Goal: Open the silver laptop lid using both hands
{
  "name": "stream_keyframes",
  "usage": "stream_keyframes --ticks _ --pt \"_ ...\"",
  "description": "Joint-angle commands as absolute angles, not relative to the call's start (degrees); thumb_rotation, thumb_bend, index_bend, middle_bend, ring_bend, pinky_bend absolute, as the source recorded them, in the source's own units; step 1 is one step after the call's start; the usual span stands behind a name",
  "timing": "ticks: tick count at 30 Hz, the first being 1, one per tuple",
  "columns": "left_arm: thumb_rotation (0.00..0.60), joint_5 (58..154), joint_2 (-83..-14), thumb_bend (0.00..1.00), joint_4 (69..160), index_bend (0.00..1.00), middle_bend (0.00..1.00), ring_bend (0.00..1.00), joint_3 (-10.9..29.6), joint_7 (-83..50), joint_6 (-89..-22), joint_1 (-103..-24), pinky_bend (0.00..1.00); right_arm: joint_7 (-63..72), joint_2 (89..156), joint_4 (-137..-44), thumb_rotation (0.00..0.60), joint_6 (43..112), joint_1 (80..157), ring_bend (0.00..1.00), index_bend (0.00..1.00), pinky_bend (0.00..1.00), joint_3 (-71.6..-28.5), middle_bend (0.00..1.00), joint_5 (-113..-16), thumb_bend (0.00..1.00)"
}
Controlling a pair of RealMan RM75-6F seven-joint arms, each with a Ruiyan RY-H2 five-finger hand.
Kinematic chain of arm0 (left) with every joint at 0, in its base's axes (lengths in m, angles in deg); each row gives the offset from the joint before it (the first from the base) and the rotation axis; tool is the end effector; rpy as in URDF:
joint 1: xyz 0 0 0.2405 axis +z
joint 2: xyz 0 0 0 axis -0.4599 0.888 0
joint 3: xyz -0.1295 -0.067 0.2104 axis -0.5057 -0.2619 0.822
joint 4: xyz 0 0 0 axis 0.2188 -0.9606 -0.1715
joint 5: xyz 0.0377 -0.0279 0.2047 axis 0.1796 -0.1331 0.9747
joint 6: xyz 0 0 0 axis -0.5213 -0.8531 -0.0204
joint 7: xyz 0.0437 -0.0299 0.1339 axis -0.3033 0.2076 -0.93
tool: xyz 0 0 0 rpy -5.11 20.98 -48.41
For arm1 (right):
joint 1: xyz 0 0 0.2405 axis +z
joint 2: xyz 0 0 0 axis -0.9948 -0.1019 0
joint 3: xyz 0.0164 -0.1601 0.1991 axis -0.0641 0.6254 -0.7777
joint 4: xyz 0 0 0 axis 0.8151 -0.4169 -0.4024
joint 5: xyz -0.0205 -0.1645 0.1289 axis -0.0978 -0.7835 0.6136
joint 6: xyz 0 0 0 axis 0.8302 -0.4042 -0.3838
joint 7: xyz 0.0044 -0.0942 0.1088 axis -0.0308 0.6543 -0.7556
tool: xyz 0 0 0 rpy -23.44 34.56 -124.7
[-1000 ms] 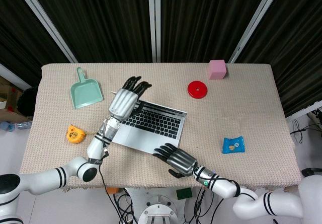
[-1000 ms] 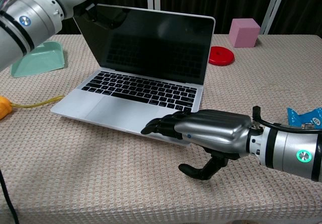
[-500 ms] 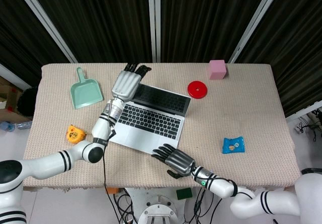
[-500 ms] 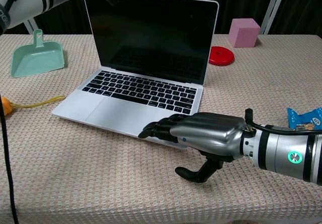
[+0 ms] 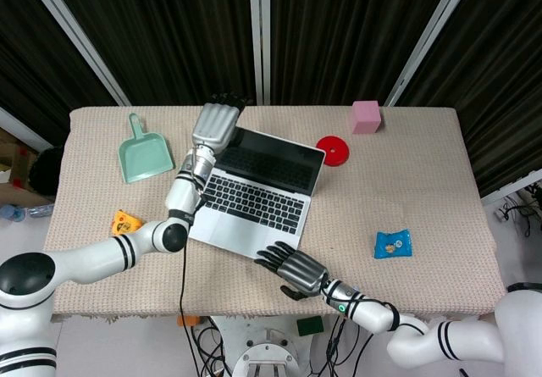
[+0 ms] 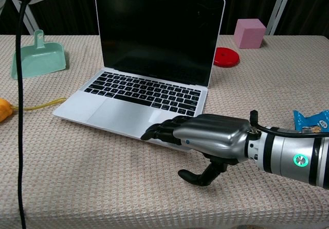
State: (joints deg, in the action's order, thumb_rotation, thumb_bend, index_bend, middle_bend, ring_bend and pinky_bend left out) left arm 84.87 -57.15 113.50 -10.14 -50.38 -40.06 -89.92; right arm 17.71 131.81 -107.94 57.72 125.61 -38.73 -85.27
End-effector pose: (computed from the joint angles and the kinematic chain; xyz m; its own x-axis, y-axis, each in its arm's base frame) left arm -0.0321 0.4609 0.0256 0.4142 0.0895 0.9058 0.8836 -0.2784 -0.3766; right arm -0.1179 -0.2301 -0.0867 0.5365 -0.4996 0.6802 -0.7206 -0.6907 0.0610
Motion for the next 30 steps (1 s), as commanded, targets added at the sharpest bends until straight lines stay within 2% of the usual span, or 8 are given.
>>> stream_keyframes --ticks 1,7,15,23,30 --pt "0.6 85.2 -55.43 0.45 115.49 0.16 0.18 0.06 -8.95 -49.68 -41.34 -89.0 0.09 17.26 131.28 -108.52 0.6 58.77 125.26 0.0 0.0 0.0 -38.42 0.0 -86.0 0.51" --pt "0.6 90.08 -50.13 0.45 122.86 0.16 0.18 0.06 -6.7 -44.32 -44.34 -84.29 0.09 16.26 128.8 -110.43 0.6 63.17 123.77 0.0 0.0 0.0 -37.45 0.0 -89.19 0.51" --pt "0.6 101.16 -39.47 0.43 135.2 0.16 0.18 0.06 -0.68 -37.42 -51.52 -73.93 0.09 14.43 119.24 -114.29 0.6 73.27 118.47 0.0 0.0 0.0 -34.15 0.01 -93.95 0.48" --pt "0.6 109.67 -30.37 0.33 142.16 0.16 0.18 0.06 8.51 -33.31 -61.63 -60.65 0.09 10.8 108.1 -113.33 0.6 90.13 108.44 0.0 0.0 0.04 -29.3 0.09 -100.09 0.44" --pt "0.6 118.47 -29.2 0.31 141.97 0.16 0.18 0.06 16.66 -29.88 -74.4 -48.2 0.09 6.68 104.3 -108.83 0.6 101.35 99.77 0.0 0.0 0.0 -30.07 0.06 -96.82 0.37"
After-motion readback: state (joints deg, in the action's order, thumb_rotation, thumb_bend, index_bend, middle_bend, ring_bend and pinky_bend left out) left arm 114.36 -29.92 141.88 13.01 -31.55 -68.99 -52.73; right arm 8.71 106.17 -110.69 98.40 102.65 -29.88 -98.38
